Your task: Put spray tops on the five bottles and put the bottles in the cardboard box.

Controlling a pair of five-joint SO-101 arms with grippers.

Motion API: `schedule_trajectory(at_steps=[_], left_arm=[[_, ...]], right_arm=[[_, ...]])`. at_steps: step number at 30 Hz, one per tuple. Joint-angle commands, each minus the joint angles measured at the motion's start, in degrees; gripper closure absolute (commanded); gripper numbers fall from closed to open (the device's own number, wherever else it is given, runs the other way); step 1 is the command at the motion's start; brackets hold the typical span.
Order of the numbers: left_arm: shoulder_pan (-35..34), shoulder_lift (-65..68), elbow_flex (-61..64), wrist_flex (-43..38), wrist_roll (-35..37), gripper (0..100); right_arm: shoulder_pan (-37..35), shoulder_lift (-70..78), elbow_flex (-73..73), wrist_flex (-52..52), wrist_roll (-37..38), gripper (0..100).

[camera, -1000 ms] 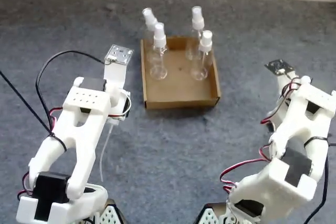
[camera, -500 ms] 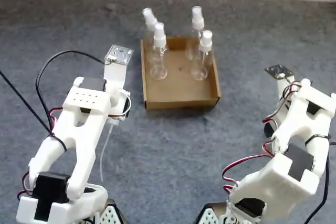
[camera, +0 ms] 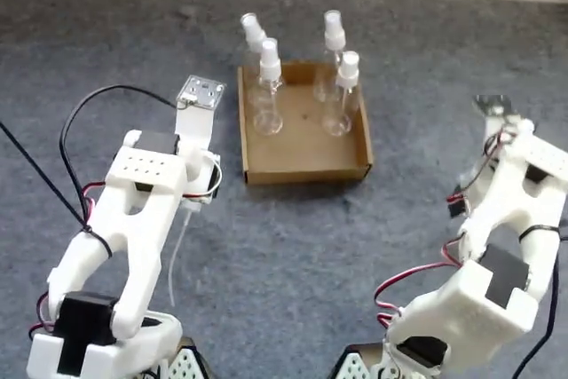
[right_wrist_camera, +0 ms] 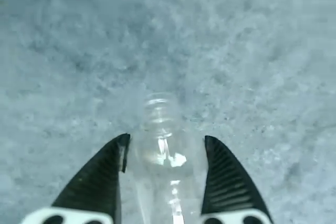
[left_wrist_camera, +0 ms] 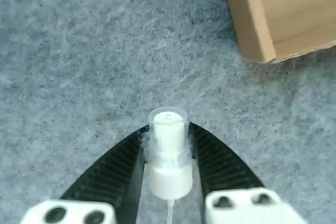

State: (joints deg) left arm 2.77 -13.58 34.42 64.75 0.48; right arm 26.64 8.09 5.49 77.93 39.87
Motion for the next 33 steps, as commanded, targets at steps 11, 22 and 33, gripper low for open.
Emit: schedule_trajectory(at_steps=[11,22,33], left_arm=[[0.9,-31.9,-11.7,1.9,0.8,100],[0.1,-55.5,-12.4,-2.1,6.8,100],[-2.4,-63.8,-3.6,-4.9,17.8,100]], right_arm=[[-34.9,-40.4,11.2,3.0,-15.3,99.4],[-70.5,-60.5,38.4,-18.9,-25.7,99.4],[-77.8,-67.8,54.4,-36.3,-25.7,99.4]])
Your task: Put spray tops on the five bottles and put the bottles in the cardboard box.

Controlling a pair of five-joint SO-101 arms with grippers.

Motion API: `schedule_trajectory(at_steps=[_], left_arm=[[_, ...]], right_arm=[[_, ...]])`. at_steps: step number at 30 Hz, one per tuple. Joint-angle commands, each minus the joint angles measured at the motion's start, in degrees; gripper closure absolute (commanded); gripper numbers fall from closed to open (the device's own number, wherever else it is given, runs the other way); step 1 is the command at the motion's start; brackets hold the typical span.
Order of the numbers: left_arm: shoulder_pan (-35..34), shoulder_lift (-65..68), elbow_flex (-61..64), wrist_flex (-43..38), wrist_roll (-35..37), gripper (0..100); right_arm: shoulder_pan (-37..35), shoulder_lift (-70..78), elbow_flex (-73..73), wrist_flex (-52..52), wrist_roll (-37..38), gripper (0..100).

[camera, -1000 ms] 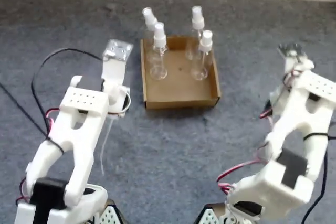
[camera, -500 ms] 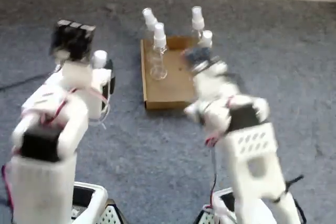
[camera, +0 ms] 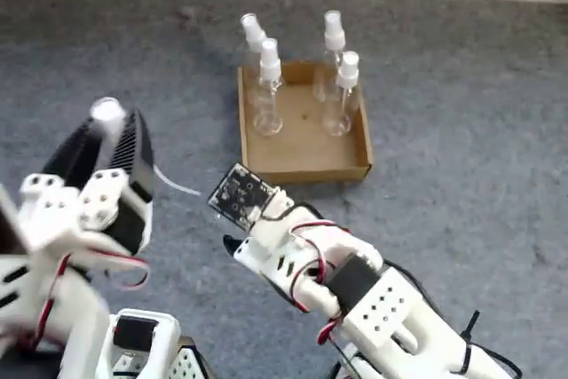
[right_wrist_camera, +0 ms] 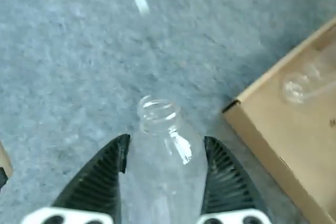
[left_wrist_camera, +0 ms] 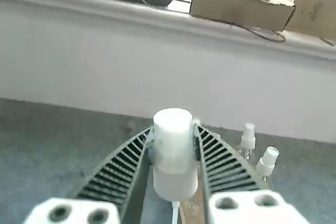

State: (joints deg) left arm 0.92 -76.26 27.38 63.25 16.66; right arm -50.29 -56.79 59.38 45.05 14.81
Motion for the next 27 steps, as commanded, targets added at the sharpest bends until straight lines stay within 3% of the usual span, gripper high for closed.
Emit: schedule_trajectory(at_steps=[1,9,16,27], left_arm=[[-0.6,-1.7,4.7,-4.1,1.6,100],[-0.3,-5.1,12.1,-6.2,1.8,100],[5.7,-7.1,13.1,-5.9,3.9,100],[5.7,-7.3,18.5,-6.1,3.9,100]], right_arm=[[-0.7,-3.6,0.7,-3.5,-0.6,99.4],[-0.7,-5.6,1.2,-3.5,-0.7,99.4],[-0.6,-5.5,1.2,-3.5,-0.7,99.4],[-0.4,-5.7,1.3,-3.5,-0.7,99.4]])
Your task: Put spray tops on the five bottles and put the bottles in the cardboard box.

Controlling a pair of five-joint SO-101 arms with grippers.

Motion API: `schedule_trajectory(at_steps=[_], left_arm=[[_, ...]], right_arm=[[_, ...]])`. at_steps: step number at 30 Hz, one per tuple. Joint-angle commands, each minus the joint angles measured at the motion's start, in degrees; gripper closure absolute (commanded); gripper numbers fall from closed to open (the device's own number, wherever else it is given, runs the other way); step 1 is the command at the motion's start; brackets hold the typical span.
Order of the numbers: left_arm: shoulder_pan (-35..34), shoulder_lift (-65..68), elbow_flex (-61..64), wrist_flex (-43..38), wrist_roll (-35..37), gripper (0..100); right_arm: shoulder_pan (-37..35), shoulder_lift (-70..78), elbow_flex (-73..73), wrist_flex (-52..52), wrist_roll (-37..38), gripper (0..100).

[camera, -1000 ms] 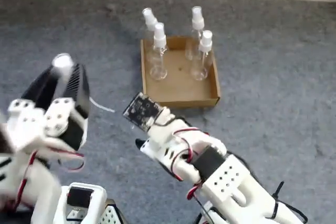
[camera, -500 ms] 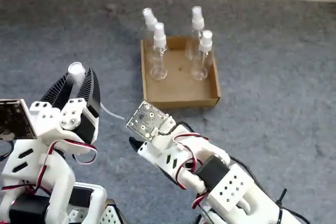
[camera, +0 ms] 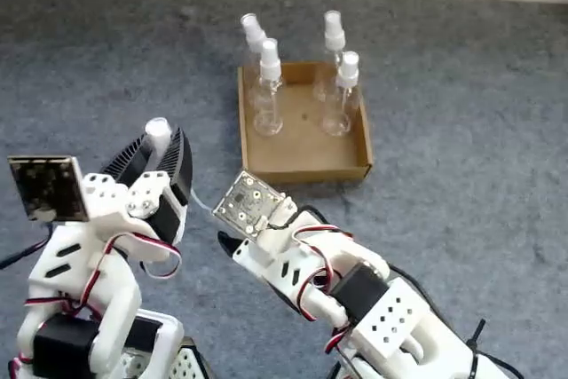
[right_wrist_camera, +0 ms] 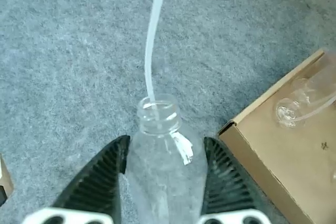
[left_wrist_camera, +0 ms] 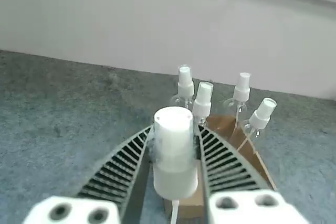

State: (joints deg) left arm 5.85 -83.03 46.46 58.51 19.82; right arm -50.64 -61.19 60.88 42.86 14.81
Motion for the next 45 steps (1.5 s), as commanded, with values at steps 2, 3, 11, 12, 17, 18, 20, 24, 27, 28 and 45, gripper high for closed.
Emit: schedule_trajectory(at_steps=[2,3,11,12,17,18,20,24,27,28,45], left_arm=[[0.7,-0.6,-2.8,-1.1,0.6,100],[0.7,-0.6,-4.1,-1.0,0.5,100],[0.7,-0.6,-9.7,-0.9,-2.1,100],[0.7,-0.6,-9.7,-0.9,-2.1,100],[0.7,-0.6,-9.5,-0.9,-2.0,100],[0.7,-0.6,-9.3,-0.9,-2.0,100],[0.7,-0.6,-7.6,-1.2,-2.0,100],[1.0,-0.6,-3.5,-1.4,-1.9,100],[1.1,-0.6,-1.6,-2.6,-1.8,100],[1.1,-0.6,-1.0,-3.3,-1.8,100],[1.2,-0.6,7.3,-3.7,1.8,100]], right_arm=[[0.0,-1.1,-0.1,-1.3,-0.7,99.4],[0.0,-1.1,0.0,-1.3,-0.7,99.4],[3.4,-1.2,2.5,-1.3,-0.7,99.4],[3.4,-1.2,2.8,-1.3,-0.7,99.4],[3.4,-1.2,2.7,-1.3,-0.7,99.4],[3.4,-1.3,2.8,-1.3,-0.7,99.4],[3.4,-1.5,2.8,-1.3,-0.7,99.4],[3.0,-1.5,2.8,-1.3,-0.7,99.4],[1.5,-1.5,2.8,-1.3,-0.7,99.4],[0.8,-1.5,2.9,-1.3,-0.7,99.4],[-0.1,-1.5,2.8,-1.1,-0.4,99.4]])
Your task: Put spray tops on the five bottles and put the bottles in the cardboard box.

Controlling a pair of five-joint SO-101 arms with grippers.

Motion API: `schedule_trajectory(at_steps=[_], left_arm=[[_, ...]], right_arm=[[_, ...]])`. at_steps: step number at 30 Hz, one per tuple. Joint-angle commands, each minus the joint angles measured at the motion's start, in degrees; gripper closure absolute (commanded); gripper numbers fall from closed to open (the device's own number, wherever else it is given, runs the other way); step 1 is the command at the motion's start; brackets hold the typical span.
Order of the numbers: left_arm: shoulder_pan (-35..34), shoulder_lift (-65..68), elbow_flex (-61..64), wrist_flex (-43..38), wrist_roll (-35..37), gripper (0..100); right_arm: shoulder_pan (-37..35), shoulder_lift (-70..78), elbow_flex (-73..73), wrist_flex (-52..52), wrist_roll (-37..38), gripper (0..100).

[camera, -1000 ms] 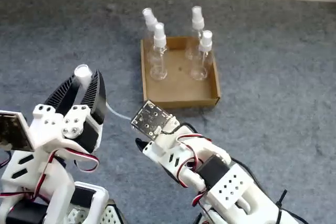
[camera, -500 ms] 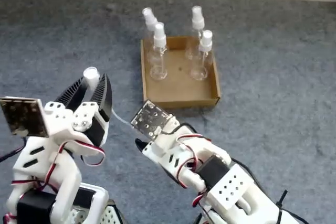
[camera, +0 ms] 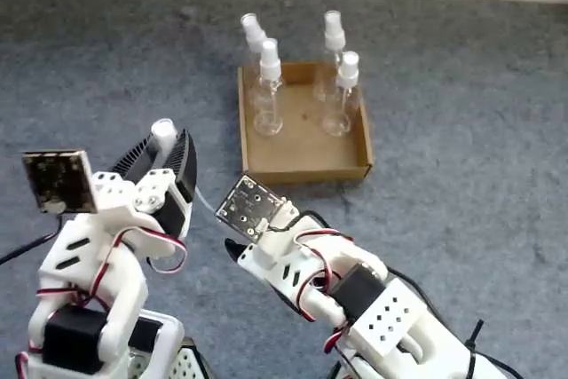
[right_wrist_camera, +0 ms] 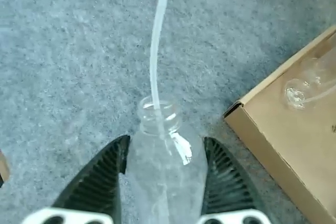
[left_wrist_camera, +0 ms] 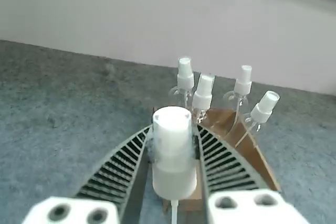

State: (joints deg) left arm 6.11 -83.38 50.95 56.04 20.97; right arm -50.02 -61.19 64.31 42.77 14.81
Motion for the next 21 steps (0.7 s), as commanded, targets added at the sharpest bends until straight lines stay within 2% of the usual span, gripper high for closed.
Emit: schedule_trajectory(at_steps=[1,4,8,13,15,21], left_arm=[[0.9,-0.2,4.0,-1.3,0.6,100],[1.5,-0.2,6.1,-1.4,0.6,100],[4.4,-0.2,8.1,-3.2,0.6,100],[4.6,-0.2,9.5,-3.7,0.6,100],[4.5,-0.2,9.5,-3.5,0.5,100],[4.9,-0.2,9.6,-3.4,0.2,100]], right_arm=[[-0.7,-1.5,-0.7,-1.0,-0.4,99.4],[-0.7,-1.5,-0.8,-1.7,-0.4,99.4],[-0.7,-1.5,-0.6,-13.8,-0.9,99.5],[-0.3,-1.1,1.6,-26.5,-13.6,99.5],[0.1,-1.1,2.6,-28.8,-15.7,99.5],[5.7,-1.1,2.9,-30.7,-15.6,99.5]])
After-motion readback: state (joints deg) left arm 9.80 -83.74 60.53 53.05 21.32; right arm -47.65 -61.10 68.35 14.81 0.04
